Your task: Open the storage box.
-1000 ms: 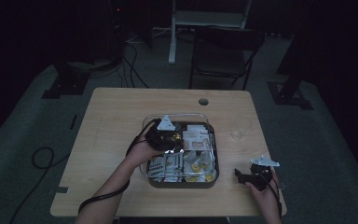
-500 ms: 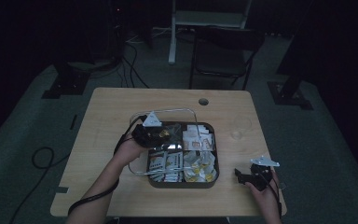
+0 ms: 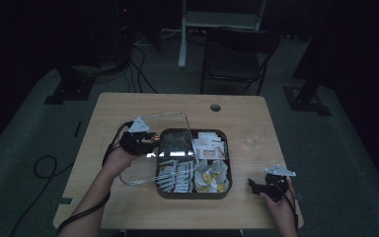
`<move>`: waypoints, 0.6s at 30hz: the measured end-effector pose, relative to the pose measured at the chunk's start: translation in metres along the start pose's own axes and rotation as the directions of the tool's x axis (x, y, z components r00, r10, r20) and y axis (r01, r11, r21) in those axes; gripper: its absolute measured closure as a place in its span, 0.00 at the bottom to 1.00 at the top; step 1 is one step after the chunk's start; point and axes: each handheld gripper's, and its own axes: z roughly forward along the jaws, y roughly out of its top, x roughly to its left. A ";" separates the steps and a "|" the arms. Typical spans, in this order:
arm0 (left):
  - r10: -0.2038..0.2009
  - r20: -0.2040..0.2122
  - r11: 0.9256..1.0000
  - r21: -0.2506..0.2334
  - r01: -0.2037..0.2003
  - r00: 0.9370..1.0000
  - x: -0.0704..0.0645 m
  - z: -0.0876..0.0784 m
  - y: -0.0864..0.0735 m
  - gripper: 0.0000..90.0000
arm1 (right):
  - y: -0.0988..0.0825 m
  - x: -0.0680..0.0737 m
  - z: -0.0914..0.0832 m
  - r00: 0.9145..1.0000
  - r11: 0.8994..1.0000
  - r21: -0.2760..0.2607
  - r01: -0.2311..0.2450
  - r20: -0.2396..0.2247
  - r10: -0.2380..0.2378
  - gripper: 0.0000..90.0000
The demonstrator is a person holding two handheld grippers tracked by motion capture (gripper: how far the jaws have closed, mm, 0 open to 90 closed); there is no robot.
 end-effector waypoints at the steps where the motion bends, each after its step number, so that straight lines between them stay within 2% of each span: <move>1: -0.007 -0.003 1.000 -0.003 0.007 1.000 0.003 -0.002 -0.002 0.66 | 0.000 0.000 0.000 1.000 1.000 0.000 0.000 0.000 0.000 0.13; 4: -0.038 -0.010 0.999 -0.010 0.038 0.999 0.012 -0.009 -0.009 0.66 | 0.000 0.000 0.000 1.000 1.000 0.000 0.000 0.000 0.000 0.13; 12: -0.078 -0.061 0.997 -0.015 0.077 0.995 0.027 -0.022 -0.021 0.67 | 0.000 0.000 0.000 1.000 1.000 0.001 -0.002 0.000 0.002 0.13; 18: -0.112 -0.113 0.994 -0.023 0.110 0.987 0.040 -0.036 -0.033 0.67 | 0.000 0.000 0.000 1.000 1.000 0.001 -0.001 0.000 0.001 0.13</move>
